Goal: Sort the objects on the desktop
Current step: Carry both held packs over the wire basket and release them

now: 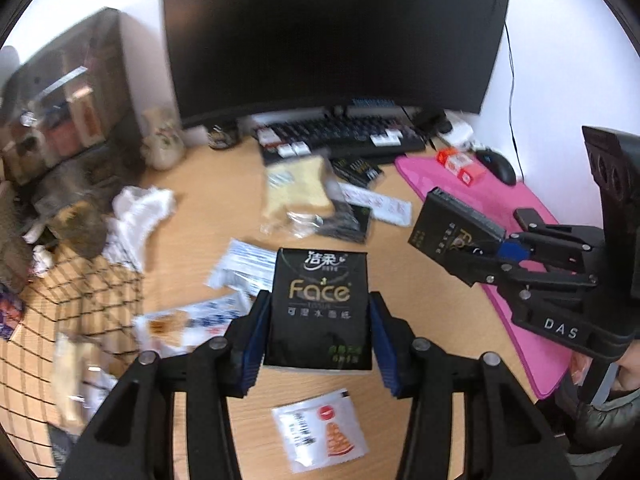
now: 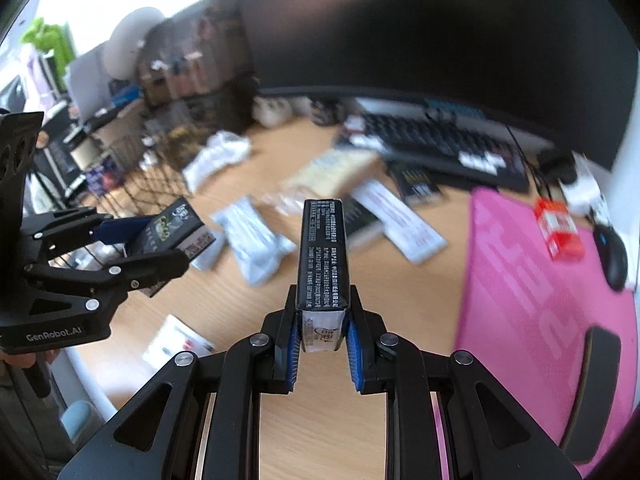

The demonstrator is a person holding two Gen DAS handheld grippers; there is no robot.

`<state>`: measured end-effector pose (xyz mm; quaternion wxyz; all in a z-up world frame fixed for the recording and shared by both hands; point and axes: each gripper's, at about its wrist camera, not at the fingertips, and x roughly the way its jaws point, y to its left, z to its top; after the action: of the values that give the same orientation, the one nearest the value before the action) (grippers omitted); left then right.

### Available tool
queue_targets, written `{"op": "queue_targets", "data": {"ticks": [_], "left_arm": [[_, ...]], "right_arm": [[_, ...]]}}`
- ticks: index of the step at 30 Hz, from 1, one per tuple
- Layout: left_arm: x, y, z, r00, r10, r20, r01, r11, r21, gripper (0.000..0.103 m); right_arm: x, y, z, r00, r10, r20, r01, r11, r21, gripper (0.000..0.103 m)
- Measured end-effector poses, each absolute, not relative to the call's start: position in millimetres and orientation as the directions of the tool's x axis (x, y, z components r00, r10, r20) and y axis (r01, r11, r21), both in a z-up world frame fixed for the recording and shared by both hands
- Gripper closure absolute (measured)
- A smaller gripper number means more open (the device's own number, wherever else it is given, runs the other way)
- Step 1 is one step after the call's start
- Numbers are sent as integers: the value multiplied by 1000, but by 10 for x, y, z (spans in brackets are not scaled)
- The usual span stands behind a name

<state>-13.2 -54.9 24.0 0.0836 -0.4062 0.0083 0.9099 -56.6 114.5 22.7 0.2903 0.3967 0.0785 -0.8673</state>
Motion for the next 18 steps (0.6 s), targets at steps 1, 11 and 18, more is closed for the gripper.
{"op": "queue_targets", "data": {"ticks": [1,11,18], "left_arm": [[-106,-616,294,-665,138,-734,-149,-988,-51,51],[384,-1918,553,-711,-44,-701,108,-993,-47,51],[695,-2651,434,-680,-124,-722,250,-966,-70,51]], "right_arm": [[-549,1047,291,-515,-457,-725,582,-807,96,83],[-77,-493,737,-407,-623,-668,794,-603,79,82],[293,-1370,622,-295,-661,-690,877,-474,78,82]]}}
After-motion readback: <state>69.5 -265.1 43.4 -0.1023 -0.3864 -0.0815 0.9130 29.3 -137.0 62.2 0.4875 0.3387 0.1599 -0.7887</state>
